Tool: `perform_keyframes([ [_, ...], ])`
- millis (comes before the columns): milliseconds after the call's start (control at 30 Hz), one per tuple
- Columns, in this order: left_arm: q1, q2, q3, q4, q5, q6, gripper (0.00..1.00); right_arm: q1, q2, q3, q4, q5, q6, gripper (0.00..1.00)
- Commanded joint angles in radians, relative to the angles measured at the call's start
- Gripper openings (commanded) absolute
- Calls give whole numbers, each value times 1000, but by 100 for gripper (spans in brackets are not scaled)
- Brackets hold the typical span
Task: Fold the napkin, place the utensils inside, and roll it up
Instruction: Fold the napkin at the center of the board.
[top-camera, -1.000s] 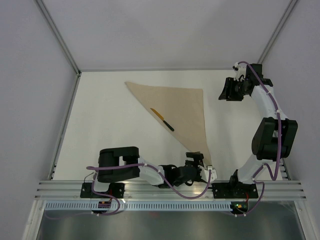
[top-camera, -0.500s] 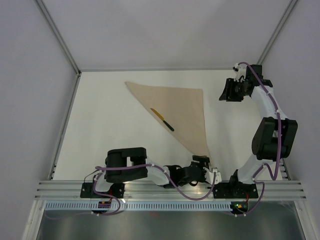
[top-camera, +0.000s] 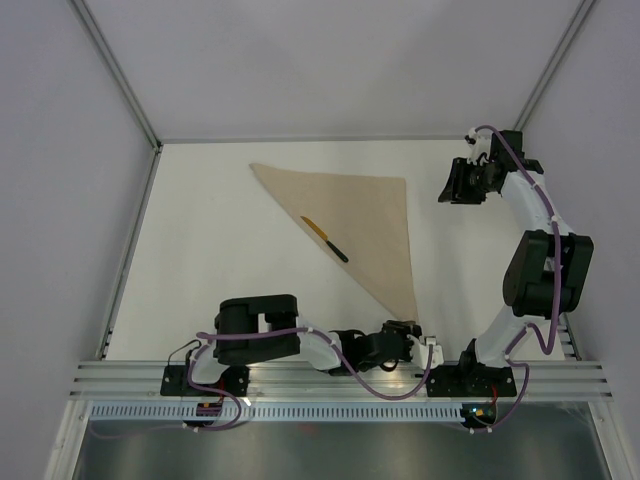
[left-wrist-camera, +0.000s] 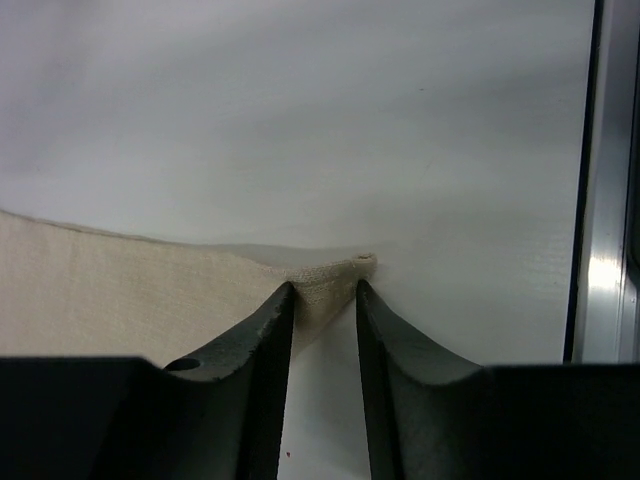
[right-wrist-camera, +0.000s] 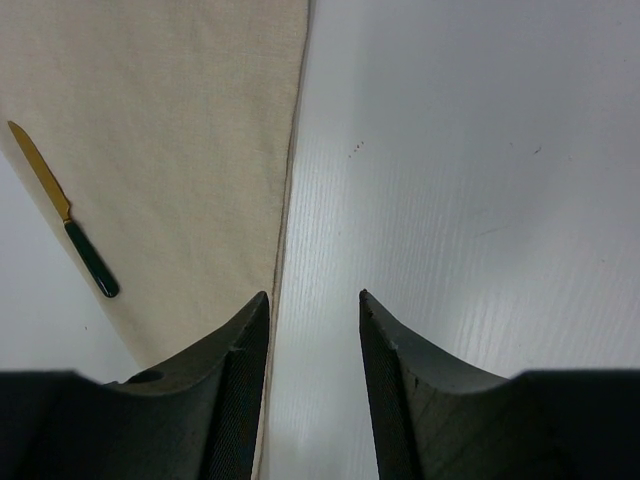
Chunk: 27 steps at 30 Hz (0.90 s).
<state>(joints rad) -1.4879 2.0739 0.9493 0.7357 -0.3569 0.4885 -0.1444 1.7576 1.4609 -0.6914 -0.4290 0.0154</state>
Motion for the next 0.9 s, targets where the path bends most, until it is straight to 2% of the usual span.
perform_keyframes([
  [0,9,14,32,-2,19,21,37,-6,9,-7,18,-8,23,47],
  [233,20,9,68,-48,32,22,21,-6,17,-1,9,3,14,46],
  [433,32,5,101,-81,47,2,2,-6,19,1,7,4,3,46],
  [667,58,-43,112,-111,61,-60,2,-6,28,7,7,-2,0,46],
  [733,89,-73,114,-131,64,-100,2,-6,29,9,7,-7,0,46],
  [867,211,-135,108,-176,107,-281,2,-6,37,16,9,-14,0,46],
])
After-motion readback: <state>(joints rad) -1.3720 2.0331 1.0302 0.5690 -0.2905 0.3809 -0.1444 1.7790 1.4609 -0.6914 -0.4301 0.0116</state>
